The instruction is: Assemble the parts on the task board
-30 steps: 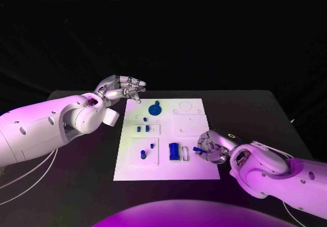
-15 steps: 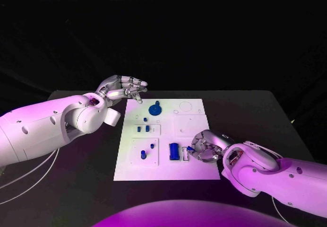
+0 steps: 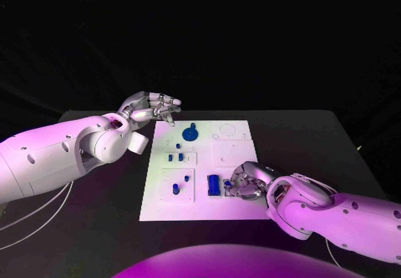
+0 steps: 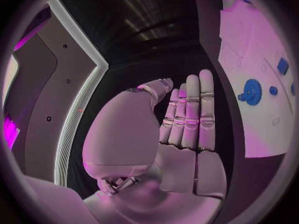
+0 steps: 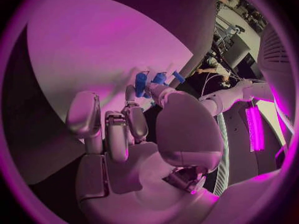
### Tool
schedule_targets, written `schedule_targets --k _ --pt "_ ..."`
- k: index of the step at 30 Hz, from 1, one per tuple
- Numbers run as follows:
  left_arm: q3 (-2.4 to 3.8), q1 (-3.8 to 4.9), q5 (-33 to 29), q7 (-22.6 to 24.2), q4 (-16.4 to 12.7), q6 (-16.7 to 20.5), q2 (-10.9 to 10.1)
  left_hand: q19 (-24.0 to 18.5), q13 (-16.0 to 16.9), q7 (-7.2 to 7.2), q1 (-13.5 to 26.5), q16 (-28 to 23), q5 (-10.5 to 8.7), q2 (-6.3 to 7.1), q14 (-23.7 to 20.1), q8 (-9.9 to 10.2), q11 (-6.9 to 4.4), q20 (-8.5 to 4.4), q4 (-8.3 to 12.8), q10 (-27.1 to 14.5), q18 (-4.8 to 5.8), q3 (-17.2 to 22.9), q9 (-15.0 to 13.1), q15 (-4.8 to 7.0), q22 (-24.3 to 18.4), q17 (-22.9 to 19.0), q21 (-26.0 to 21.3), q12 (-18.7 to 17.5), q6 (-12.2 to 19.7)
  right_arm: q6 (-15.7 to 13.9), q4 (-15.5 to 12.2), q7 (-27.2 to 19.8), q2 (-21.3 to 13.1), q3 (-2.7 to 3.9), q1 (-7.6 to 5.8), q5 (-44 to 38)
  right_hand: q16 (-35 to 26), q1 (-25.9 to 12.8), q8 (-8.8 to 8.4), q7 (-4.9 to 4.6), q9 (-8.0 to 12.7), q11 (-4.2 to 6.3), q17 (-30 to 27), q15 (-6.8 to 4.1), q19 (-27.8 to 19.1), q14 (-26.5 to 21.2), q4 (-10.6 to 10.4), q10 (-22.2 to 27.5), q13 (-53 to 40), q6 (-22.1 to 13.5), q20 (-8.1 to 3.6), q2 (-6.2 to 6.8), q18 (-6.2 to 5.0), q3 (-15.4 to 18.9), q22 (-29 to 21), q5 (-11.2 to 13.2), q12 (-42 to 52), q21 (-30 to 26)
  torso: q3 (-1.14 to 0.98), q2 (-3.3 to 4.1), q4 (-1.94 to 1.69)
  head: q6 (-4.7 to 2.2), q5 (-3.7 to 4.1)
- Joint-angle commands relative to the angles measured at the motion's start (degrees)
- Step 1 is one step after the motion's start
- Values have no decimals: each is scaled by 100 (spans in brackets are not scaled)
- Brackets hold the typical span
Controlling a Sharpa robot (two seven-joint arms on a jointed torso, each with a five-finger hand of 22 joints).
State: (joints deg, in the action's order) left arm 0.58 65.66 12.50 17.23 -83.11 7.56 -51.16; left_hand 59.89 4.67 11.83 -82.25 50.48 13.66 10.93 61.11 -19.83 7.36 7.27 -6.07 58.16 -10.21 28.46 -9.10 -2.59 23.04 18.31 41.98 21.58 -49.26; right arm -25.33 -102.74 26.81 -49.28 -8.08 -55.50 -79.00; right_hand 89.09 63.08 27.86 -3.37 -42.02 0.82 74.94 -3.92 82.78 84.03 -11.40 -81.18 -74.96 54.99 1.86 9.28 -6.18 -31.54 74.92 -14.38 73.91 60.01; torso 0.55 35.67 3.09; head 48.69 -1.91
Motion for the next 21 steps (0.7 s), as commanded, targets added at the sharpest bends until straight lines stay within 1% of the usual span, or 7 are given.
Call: schedule_targets --k 1,4,10,15,18,21 --pt "3 3 -32 38 -12 -90 16 11 9 -2 52 -22 15 -15 -7 -1 13 19 47 -39 -31 0 6 -13 -5 5 -36 -12 54 144 30 17 35 1 9 10 0 -54 16 12 -3 8 1256 -53 31 546 -38 -42 -208 71 -11 9 91 14 503 31 40 -18 3 -1 -2 4 -2" --pt "3 3 -32 37 -10 -92 17 11 9 -2 52 -22 15 -15 -7 -1 13 19 47 -39 -31 0 6 -13 -5 5 -36 -12 54 154 71 30 70 1 11 -64 4 -64 19 21 -1 15 1267 -58 35 548 -61 -64 -238 87 -15 -26 93 19 508 19 75 -9 4 -1 -2 5 -5" --pt "3 3 -32 35 -13 -104 16 12 9 -2 54 -23 15 -17 -7 -1 14 20 49 -40 -30 1 7 -13 -6 6 -37 -11 56 172 141 56 117 1 13 -155 2 -85 24 24 0 19 1263 -62 39 547 -85 -88 -272 101 -19 -34 94 38 512 18 116 -1 4 1 1 6 -6" --pt "3 3 -32 32 -12 -105 15 12 9 -2 54 -23 15 -17 -7 -1 14 20 49 -40 -30 1 7 -13 -6 6 -37 -11 56 192 190 95 159 1 15 -238 1 -196 26 28 11 24 1261 -67 44 547 -207 -109 -301 128 -26 -43 94 132 516 82 146 -11 4 0 1 9 -3" --pt "3 4 -32 32 -13 -107 15 12 9 -2 54 -23 15 -17 -7 -1 14 20 49 -40 -30 1 7 -13 -6 6 -37 -11 56 200 202 126 168 1 15 -279 1 -241 25 28 16 24 1259 -68 43 547 -261 -112 -308 136 -28 -47 93 169 514 112 151 -26 1 1 0 11 -5" --pt "3 4 -32 34 -13 -108 14 12 9 -2 54 -23 15 -17 -7 -1 14 20 49 -40 -30 1 7 -13 -6 6 -37 -11 56 206 205 144 178 1 15 -307 -2 -318 22 28 24 23 1254 -67 47 546 -356 -118 -319 148 -29 -44 94 240 518 209 159 -28 1 0 2 12 -5"
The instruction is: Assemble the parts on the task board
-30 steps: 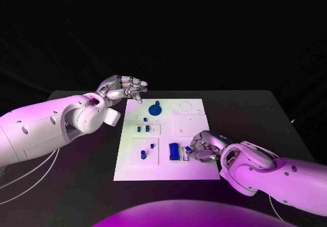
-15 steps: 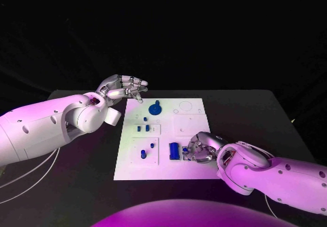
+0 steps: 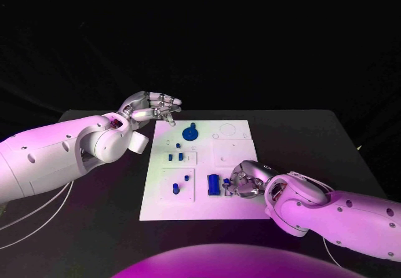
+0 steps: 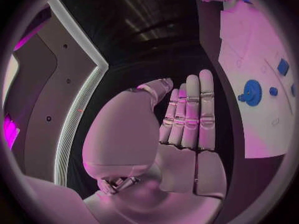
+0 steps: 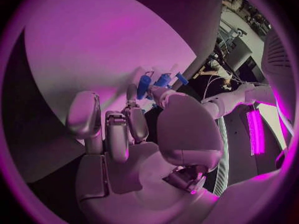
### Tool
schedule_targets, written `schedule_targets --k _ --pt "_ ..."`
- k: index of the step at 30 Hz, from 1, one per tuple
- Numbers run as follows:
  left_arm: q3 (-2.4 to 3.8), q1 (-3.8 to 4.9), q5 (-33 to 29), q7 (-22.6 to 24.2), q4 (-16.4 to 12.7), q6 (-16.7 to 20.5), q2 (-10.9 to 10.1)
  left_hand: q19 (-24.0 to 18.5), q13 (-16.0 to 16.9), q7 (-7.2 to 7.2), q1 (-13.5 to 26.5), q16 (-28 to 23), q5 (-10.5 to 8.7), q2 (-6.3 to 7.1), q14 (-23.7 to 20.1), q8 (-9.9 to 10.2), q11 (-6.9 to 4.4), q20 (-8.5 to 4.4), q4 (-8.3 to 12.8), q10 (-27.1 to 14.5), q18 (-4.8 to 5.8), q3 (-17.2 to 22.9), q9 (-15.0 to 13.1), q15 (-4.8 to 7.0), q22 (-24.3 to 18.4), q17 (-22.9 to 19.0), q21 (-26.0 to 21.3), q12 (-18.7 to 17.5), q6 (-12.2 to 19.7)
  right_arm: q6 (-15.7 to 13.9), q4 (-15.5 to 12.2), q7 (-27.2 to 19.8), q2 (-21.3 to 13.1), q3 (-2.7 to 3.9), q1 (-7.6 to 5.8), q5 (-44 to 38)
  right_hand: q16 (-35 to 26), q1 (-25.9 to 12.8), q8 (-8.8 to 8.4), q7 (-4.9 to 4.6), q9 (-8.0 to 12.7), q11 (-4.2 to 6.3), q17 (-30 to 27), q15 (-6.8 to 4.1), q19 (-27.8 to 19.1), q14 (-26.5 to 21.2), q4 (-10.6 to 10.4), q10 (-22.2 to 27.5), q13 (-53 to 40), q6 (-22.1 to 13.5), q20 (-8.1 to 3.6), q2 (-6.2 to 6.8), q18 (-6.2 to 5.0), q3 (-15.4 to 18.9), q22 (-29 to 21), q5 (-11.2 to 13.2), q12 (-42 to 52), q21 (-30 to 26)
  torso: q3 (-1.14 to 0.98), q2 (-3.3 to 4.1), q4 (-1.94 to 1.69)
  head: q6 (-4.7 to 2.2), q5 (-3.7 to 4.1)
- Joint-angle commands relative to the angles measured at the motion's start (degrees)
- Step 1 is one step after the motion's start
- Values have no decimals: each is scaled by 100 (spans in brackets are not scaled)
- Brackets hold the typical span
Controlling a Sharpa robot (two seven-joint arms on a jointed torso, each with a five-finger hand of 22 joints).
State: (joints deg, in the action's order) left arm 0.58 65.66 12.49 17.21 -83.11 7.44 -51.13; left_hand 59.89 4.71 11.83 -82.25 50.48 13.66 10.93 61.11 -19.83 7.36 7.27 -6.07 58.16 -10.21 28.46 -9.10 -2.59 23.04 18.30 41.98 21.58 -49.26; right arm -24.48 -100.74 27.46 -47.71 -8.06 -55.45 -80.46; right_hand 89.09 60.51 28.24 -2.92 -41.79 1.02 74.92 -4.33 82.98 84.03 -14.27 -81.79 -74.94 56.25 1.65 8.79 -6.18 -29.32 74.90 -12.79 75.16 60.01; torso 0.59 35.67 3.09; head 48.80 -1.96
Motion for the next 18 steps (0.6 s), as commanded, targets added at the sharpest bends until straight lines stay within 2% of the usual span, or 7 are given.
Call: schedule_targets --k 1,7,9,16,18 --pt "3 4 -31 36 -13 -95 11 11 5 -2 54 -23 15 -17 -7 -1 14 20 49 -41 -30 1 7 -14 -6 7 -37 -11 56 125 3 80 24 -2 10 -167 -1 -79 -16 -17 2 2 1256 -26 27 546 -92 -57 -323 24 -9 4 95 34 521 72 36 -28 -3 -1 4 3 -1" --pt "3 4 -31 30 -11 -99 12 11 5 -2 54 -23 15 -17 -7 -1 14 20 49 -41 -30 1 7 -14 -6 7 -37 -11 56 154 -20 76 24 -2 10 -181 0 -212 -16 -19 14 0 1259 -25 30 547 -222 -72 -349 44 -8 51 94 181 525 146 58 -43 -6 -1 3 11 -2" --pt "3 4 -31 25 -11 -99 9 11 5 -2 54 -23 15 -17 -7 -1 14 20 49 -41 -30 1 7 -14 -6 7 -37 -11 56 160 -35 73 14 -2 10 -184 -2 -327 -18 -13 22 5 1254 -30 32 545 -229 -69 -351 55 -13 78 94 391 530 -223 48 -60 -7 1 6 15 -4" --pt "3 4 -31 15 -10 -104 4 12 8 -1 64 -24 15 -25 -9 -4 15 22 52 -42 -30 6 7 -16 -9 9 -42 -7 56 161 -106 70 -53 -2 11 -214 -10 -477 -26 -10 32 6 1236 -31 31 541 -247 -66 -352 55 -15 57 91 590 531 -264 40 -84 -5 -3 6 22 -8" --pt "3 4 -31 11 -10 -105 2 12 8 -1 64 -24 15 -25 -9 -4 15 22 52 -42 -30 6 7 -16 -9 9 -42 -7 56 147 -136 67 -80 -2 12 -233 -9 -527 -26 -6 35 10 1238 -34 33 542 -246 -66 -353 58 -17 38 92 664 535 -346 36 -85 -8 -2 8 23 -15"
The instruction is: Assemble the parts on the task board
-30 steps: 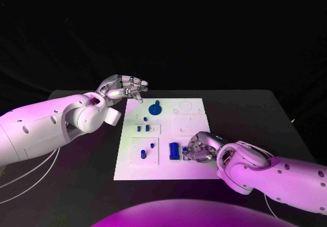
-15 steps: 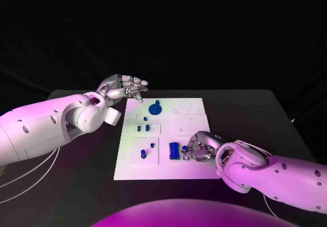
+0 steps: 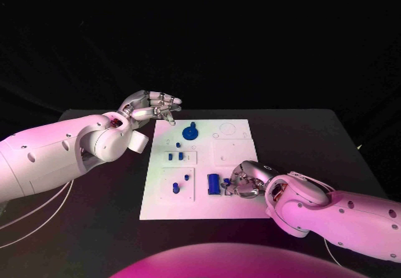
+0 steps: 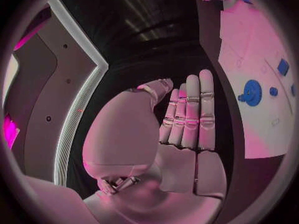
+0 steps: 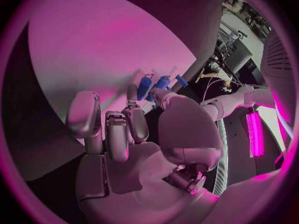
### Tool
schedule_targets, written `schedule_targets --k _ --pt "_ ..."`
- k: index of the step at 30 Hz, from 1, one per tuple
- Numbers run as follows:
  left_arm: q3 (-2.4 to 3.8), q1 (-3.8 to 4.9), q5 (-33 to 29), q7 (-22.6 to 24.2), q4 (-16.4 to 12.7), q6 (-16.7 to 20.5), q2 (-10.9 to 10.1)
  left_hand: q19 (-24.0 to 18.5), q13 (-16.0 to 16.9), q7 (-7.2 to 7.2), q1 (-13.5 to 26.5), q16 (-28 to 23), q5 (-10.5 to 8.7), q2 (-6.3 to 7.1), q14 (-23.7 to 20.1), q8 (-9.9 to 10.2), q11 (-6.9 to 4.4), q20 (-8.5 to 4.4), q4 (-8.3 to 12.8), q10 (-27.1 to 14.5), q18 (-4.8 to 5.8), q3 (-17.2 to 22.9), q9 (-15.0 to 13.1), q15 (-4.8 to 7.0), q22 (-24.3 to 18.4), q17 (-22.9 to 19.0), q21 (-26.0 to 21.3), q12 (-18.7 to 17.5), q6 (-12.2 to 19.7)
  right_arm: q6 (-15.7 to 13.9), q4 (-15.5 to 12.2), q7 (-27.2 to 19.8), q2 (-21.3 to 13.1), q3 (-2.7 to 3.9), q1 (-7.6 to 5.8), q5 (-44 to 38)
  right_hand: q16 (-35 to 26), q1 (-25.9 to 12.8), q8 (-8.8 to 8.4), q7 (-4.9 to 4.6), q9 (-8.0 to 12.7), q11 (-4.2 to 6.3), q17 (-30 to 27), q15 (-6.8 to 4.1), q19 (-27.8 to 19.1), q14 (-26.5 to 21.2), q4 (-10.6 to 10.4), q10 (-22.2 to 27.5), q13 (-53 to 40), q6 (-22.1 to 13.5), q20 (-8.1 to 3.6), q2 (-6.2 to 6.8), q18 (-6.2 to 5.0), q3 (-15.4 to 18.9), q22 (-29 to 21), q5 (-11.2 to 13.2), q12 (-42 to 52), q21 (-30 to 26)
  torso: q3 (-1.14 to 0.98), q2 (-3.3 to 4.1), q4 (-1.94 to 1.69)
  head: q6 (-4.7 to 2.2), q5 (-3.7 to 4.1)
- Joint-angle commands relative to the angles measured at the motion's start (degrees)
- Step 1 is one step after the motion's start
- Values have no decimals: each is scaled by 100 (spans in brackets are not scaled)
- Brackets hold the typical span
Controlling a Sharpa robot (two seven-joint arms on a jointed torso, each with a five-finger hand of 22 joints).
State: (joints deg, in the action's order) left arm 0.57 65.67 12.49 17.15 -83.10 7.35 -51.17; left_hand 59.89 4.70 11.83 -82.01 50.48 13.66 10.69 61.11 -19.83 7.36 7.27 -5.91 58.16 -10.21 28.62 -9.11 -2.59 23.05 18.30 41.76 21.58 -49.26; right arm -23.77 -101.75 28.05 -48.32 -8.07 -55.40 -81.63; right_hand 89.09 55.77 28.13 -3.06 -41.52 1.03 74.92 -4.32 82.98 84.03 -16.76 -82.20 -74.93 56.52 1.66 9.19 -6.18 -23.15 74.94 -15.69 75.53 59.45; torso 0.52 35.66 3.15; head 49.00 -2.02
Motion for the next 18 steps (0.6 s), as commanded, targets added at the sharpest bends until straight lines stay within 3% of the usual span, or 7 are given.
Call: schedule_targets --k 1,5,18 --pt "3 3 -31 15 -10 -96 5 12 9 -1 40 -24 15 -1 -9 -4 15 22 36 -42 -29 -10 8 -16 -10 9 -19 -7 56 67 -54 6 -34 -1 7 -125 -7 -89 -15 10 10 11 1243 -36 33 543 1 -26 -356 33 -19 -7 91 97 531 -89 -1 -37 -2 -1 4 2 -11" --pt "3 3 -31 9 -1 -90 4 12 9 -1 40 -24 15 -1 -9 -4 15 22 36 -42 -29 -10 8 -16 -10 9 -19 -7 56 7 -140 -1 -101 -1 9 -156 -7 -259 -15 16 15 16 1243 -39 37 543 -7 -30 -362 38 -21 -88 91 253 537 -47 -2 -46 1 -4 5 1 -12" --pt "2 3 -31 2 4 -89 2 12 9 -1 40 -24 15 -1 -9 -4 15 22 36 -42 -29 -10 8 -16 -10 9 -19 -7 56 -28 -256 -18 -195 -1 10 -166 -4 -283 -15 17 16 16 1253 -40 38 545 -4 -29 -362 38 -22 -101 91 282 539 -32 -4 -44 5 -1 -10 11 5"
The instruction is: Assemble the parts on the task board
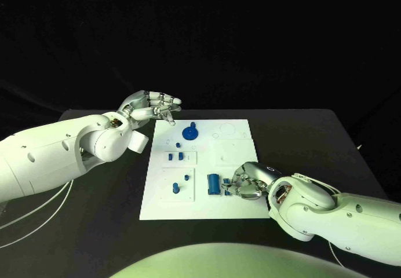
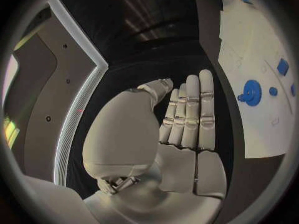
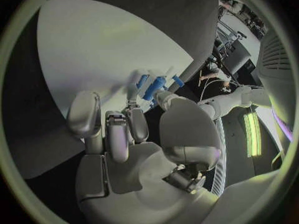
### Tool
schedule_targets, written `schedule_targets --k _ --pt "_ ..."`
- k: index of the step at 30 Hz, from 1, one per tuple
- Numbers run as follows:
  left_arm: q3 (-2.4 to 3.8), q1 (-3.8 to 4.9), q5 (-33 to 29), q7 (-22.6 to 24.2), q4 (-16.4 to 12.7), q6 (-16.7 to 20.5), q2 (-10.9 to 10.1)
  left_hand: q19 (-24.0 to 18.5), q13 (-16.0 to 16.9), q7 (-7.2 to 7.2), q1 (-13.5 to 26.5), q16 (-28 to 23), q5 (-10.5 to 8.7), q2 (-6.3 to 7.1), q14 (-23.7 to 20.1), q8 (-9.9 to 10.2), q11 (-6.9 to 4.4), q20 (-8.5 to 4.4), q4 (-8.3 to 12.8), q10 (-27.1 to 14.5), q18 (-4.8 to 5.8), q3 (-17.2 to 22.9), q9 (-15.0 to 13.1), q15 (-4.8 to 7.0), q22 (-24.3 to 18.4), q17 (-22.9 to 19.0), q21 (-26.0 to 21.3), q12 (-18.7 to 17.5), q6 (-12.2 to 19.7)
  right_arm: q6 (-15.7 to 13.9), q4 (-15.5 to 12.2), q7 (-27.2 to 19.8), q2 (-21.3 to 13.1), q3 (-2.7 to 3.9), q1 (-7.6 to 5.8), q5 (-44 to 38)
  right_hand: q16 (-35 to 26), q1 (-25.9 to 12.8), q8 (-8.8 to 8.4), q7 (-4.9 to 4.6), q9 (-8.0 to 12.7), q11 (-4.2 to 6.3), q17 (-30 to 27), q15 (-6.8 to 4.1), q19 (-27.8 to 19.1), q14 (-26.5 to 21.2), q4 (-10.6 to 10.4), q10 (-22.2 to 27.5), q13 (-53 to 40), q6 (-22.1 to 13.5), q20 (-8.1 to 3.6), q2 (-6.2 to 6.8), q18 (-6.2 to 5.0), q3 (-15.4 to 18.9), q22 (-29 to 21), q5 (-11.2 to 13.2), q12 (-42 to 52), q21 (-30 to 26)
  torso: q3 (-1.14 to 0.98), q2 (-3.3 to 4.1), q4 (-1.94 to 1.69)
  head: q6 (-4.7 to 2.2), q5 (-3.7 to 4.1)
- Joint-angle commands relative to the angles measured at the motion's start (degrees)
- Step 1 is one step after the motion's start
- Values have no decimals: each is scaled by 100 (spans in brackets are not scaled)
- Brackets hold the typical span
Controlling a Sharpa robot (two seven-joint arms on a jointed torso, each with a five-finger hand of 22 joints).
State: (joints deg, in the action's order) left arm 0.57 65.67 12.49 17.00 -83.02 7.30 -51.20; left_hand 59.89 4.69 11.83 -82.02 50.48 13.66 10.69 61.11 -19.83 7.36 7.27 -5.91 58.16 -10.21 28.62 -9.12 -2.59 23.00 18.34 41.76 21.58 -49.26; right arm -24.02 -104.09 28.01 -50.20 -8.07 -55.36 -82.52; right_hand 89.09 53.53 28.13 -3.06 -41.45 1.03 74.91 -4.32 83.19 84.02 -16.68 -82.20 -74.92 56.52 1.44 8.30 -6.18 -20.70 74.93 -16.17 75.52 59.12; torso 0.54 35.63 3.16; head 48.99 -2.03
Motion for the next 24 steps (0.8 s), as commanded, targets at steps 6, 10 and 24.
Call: schedule_targets --k 6,10,24 --pt "3 3 -31 11 -2 -85 1 12 10 -1 41 -25 15 -1 -9 -4 15 22 36 -42 -29 -10 8 -16 -5 6 -19 -7 56 26 -38 -32 -33 0 6 -50 -1 -16 -15 22 11 21 1260 -43 21 547 6 -32 -366 37 -2 -52 93 47 547 -38 -3 -3 5 0 -3 14 -5" --pt "3 3 -31 15 -2 -82 0 12 10 -1 41 -25 15 -1 -9 -4 15 22 36 -42 -29 -10 8 -16 -5 6 -19 -7 56 43 -33 -61 -70 0 6 -31 -2 204 -17 24 14 24 1257 -47 22 546 39 -31 -366 27 -6 -60 92 66 552 -78 -11 -14 5 -1 -2 8 -6" --pt "-2 1 -93 213 40 10 17 15 13 0 53 -26 14 -6 -9 -8 16 23 46 -47 -29 -3 9 -17 -9 10 -25 -1 59 -685 114 -1226 -317 11 -174 1068 -144 1306 -226 -111 123 -89 927 42 -161 469 213 299 -10 -291 60 20 -8 -25 360 329 -538 -756 40 -52 4 -77 14"
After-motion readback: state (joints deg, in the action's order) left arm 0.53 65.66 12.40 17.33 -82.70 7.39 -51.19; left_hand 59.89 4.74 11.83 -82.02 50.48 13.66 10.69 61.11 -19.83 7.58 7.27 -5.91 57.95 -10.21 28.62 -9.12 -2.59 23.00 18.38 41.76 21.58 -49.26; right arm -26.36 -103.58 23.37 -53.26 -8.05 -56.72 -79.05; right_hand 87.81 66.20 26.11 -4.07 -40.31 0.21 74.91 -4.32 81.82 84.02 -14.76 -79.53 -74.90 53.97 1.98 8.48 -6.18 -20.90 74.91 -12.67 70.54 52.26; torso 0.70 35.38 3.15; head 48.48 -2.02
